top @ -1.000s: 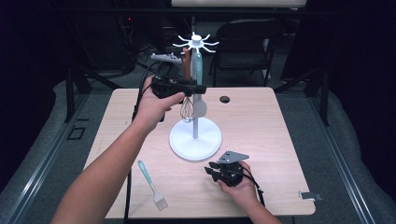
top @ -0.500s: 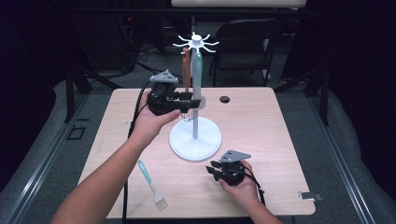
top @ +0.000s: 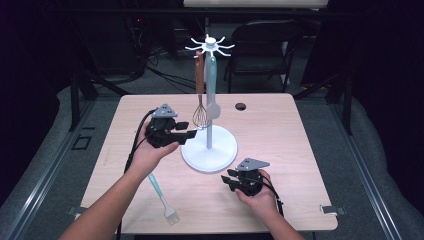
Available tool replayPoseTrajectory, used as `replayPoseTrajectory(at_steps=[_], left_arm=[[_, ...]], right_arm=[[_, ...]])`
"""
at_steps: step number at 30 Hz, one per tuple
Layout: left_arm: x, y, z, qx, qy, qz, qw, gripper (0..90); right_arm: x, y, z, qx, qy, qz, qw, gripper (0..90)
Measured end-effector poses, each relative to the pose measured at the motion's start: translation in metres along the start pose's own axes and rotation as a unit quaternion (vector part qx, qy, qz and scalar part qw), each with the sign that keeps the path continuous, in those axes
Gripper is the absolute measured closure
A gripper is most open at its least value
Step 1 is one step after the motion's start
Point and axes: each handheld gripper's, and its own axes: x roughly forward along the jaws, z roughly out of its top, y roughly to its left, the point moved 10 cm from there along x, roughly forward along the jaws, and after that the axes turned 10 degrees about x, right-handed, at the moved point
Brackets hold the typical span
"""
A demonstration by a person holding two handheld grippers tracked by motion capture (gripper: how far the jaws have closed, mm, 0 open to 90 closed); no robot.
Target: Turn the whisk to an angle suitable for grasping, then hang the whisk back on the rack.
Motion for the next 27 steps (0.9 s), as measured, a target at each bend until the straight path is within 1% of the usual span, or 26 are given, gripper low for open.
replayPoseTrajectory(at_steps=[2, 4, 6, 8, 11, 12, 14, 16, 17, 22, 27], left_arm=[[-0.001, 0.001, -0.011, -0.010, 0.001, 0.001, 1.0000, 54.1], [-0.002, 0.003, -0.021, -0.023, -0.005, 0.000, 0.9997, 54.2], [-0.002, 0.004, -0.031, -0.034, -0.006, 0.003, 0.9994, 54.1], [-0.001, 0.004, -0.042, -0.046, -0.008, 0.005, 0.9989, 54.1], [0.000, 0.004, -0.058, -0.058, -0.003, 0.005, 0.9983, 54.1], [0.001, 0.003, -0.063, -0.062, -0.003, 0.006, 0.9981, 54.1], [0.001, 0.003, -0.071, -0.066, -0.002, 0.010, 0.9978, 53.7], [0.001, 0.002, -0.078, -0.071, 0.002, 0.011, 0.9974, 53.6], [0.001, 0.001, -0.081, -0.071, 0.002, 0.010, 0.9974, 53.6], [0.001, -0.002, -0.093, -0.080, -0.003, 0.015, 0.9967, 53.5], [0.004, -0.001, -0.107, -0.091, -0.001, 0.019, 0.9957, 53.5]], right_arm=[[0.000, -0.001, 0.000, -0.001, -0.002, -0.003, 1.0000, 63.2], [-0.002, -0.003, -0.001, -0.001, -0.001, -0.010, 1.0000, 62.4], [-0.003, -0.005, 0.000, 0.004, -0.003, -0.010, 0.9999, 61.7], [-0.004, -0.006, -0.001, 0.003, -0.001, -0.012, 0.9999, 61.7], [-0.005, -0.006, -0.001, 0.004, -0.004, -0.010, 0.9999, 62.0], [-0.005, -0.007, -0.001, 0.001, -0.005, -0.013, 0.9999, 62.2], [-0.006, -0.008, -0.001, -0.001, -0.003, -0.015, 0.9999, 61.9], [-0.008, -0.009, -0.001, -0.003, -0.004, -0.018, 0.9998, 61.7], [-0.009, -0.009, 0.000, -0.002, -0.006, -0.018, 0.9998, 61.7], [-0.012, -0.009, 0.001, 0.001, -0.013, -0.020, 0.9997, 61.9], [-0.013, -0.011, 0.000, -0.002, -0.009, -0.025, 0.9996, 62.4]])
